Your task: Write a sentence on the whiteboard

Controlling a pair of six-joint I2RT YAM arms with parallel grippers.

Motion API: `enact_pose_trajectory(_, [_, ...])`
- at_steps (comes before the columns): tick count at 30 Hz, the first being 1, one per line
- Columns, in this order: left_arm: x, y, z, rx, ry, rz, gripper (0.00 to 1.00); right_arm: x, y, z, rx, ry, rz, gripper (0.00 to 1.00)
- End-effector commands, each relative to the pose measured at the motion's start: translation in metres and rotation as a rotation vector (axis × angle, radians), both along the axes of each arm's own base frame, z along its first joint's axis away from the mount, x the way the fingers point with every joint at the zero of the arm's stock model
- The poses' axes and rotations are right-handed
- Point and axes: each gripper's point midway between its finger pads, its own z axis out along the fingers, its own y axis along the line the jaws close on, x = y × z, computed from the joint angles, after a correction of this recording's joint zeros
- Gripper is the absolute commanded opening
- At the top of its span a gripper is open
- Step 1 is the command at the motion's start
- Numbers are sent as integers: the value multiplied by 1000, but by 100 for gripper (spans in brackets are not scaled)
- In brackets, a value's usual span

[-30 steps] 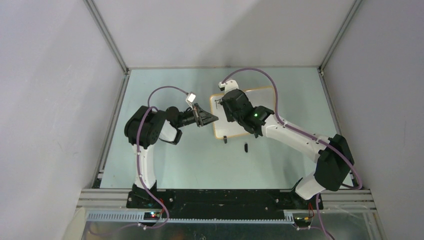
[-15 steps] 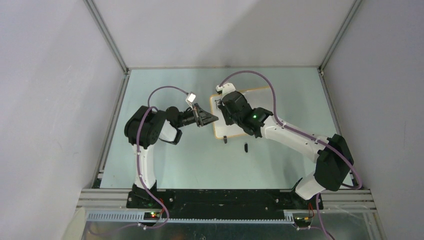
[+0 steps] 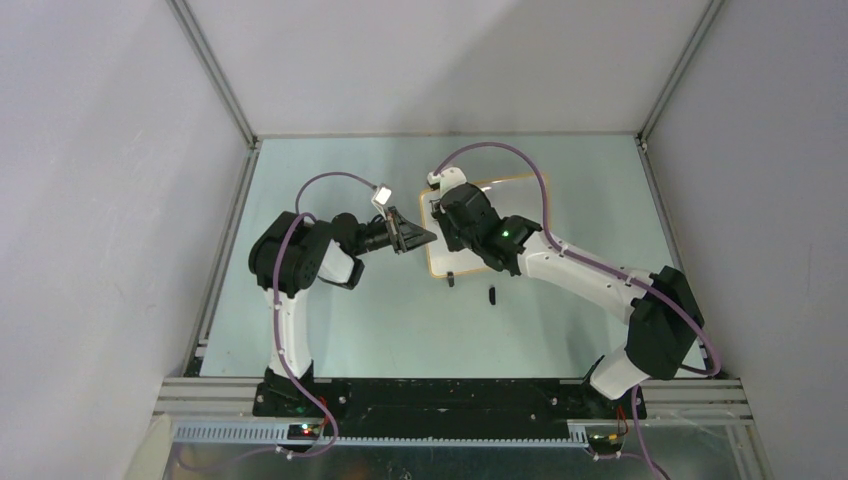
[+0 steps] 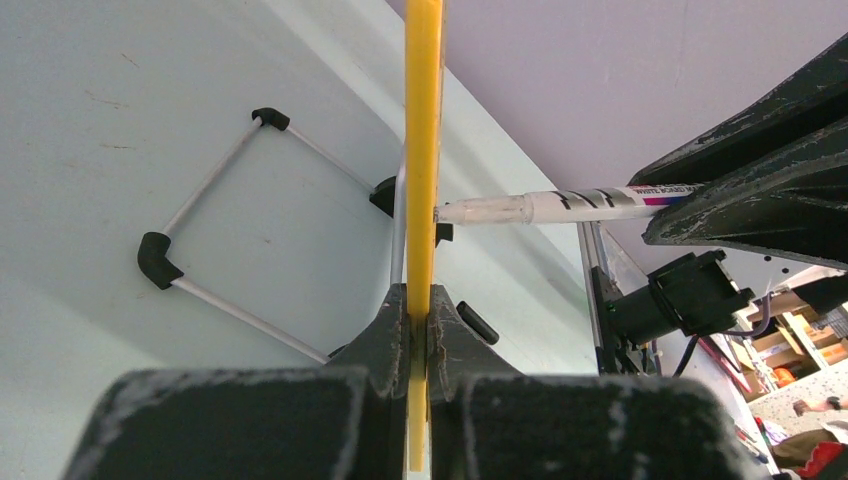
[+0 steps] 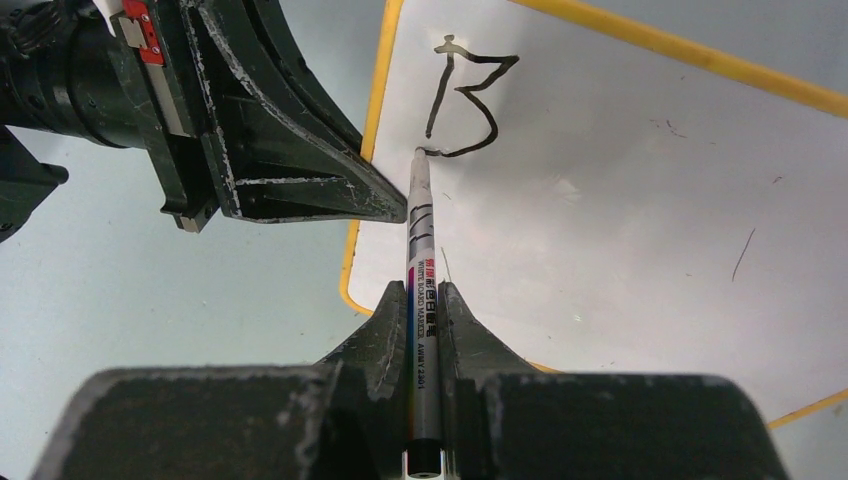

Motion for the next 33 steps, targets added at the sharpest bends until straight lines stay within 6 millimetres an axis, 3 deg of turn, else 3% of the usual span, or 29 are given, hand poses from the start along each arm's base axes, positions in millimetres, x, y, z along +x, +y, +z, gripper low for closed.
enact_pose_trajectory(1, [-10,-4,12,-9,-73,-47,0,9,10,22,43,-53,5,0])
enact_pose_trajectory(11, [-10,-4,12,-10,-74,-48,0,-2,-14,56,121,-136,-13,0])
enact_pose_trajectory(20, [-10,-4,13,-9,-75,-46,0,6,-38,50,134,-120,-63,0])
enact_pose_trajectory(33, [-10,-4,12,-9,-74,-48,0,15,-42,49,126,-150,-95,0])
